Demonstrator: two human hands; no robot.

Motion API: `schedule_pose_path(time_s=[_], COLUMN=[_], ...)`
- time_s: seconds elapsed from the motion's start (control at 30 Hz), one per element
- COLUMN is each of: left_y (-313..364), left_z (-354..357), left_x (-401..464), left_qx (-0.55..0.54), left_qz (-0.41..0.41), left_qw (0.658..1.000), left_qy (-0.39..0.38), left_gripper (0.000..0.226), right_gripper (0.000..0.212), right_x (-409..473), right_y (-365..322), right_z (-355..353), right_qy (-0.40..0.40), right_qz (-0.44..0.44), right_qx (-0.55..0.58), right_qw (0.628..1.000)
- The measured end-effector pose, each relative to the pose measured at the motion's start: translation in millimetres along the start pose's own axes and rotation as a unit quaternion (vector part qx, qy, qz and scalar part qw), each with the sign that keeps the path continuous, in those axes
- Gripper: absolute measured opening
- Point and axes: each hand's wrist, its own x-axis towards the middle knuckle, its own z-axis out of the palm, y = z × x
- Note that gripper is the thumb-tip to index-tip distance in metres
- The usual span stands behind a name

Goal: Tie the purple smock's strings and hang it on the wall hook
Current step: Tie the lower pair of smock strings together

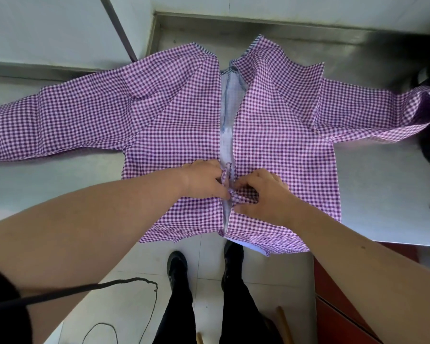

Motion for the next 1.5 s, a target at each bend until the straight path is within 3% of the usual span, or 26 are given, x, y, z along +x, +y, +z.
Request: schedule_pose_path(time_s=[0.07,0.13,0.23,0.27,0.37,0.43,0.57,0.63,0.67,0.7,0.77,0.8,0.83,0.87,0.93,1.03,1.13,1.2,1.27,1.37,1.43,1.5], left_y=[-1,0,1,-1,-10,-15,-9,-8,-9,-7,-2,-2,-2,-1,-4,-14,-22,-22,-19,-14,-9,-3], left_z=[-1,-4,-12,-15,-19,-20,-25,-27,-28,-29,-31,-32,-34,-36,-40,-34,-27,-26,-27,-29,-30,-31], left_x=[1,-1,-9,-12,-11,-8,-5,-5,-4,-6,-12,-15,-18,-22,-31,-35,-31,-29,-28,-26,-24,-22], left_qx=[-0.084,-0.160,-0.277,-0.319,-0.454,-0.529,-0.670,-0.686,-0.670,-0.622,-0.424,-0.290,-0.154,-0.034,0.079,0.158,0.203,0.225,0.236,0.259,0.273,0.278], left_qz=[-0.018,-0.021,-0.046,-0.062,-0.111,-0.124,-0.103,-0.079,-0.069,-0.059,-0.036,-0.014,0.014,0.034,0.031,-0.035,-0.109,-0.127,-0.128,-0.138,-0.150,-0.162], left_qw=[0.996,0.987,0.959,0.945,0.877,0.828,0.705,0.687,0.708,0.760,0.900,0.955,0.986,0.996,0.991,0.981,0.968,0.962,0.959,0.953,0.948,0.946], left_qy=[-0.004,-0.009,0.019,0.047,0.115,0.139,0.208,0.225,0.211,0.179,0.093,0.065,0.059,0.071,0.102,0.110,0.099,0.090,0.088,0.076,0.059,0.043], left_gripper=[0.037,0.042,0.021,0.017,0.025,0.035,0.037,0.041,0.045,0.048,0.042,0.039,0.038,0.039,0.048,0.097,0.129,0.135,0.137,0.142,0.144,0.145], right_gripper=[0.054,0.047,0.030,0.034,0.041,0.035,0.020,0.016,0.012,0.008,0.007,0.007,0.007,0.007,0.010,0.025,0.054,0.037,0.023,0.028,0.033,0.020], right_x=[1,1,4,4,4,2,2,6,8,10,10,10,9,9,9,7,-2,-5,-3,1,2,0], right_y=[2,4,6,6,8,6,6,10,11,12,12,10,6,3,-2,-6,-8,-13,-15,-13,-11,-15], right_z=[0,1,4,3,-6,-16,-28,-28,-28,-27,-23,-21,-20,-20,-20,-19,-14,-10,-7,-9,-10,-11], right_qy=[-0.016,-0.009,-0.011,-0.012,0.007,0.005,0.033,0.058,0.064,0.062,0.030,0.000,-0.026,-0.041,-0.057,-0.058,-0.057,-0.063,-0.063,-0.021,-0.053,-0.107], right_qz=[-0.002,0.005,0.001,0.003,0.049,0.112,0.176,0.192,0.190,0.182,0.137,0.110,0.092,0.079,0.057,0.004,-0.051,-0.099,-0.116,-0.061,-0.076,-0.095], right_qx=[-0.021,-0.030,-0.040,-0.028,0.151,0.311,0.546,0.602,0.609,0.597,0.487,0.411,0.343,0.291,0.206,-0.003,-0.171,-0.244,-0.239,-0.083,-0.114,-0.167], right_qw=[1.000,1.000,0.999,1.000,0.987,0.944,0.819,0.773,0.767,0.779,0.862,0.905,0.935,0.952,0.975,0.998,0.982,0.963,0.962,0.994,0.989,0.976])
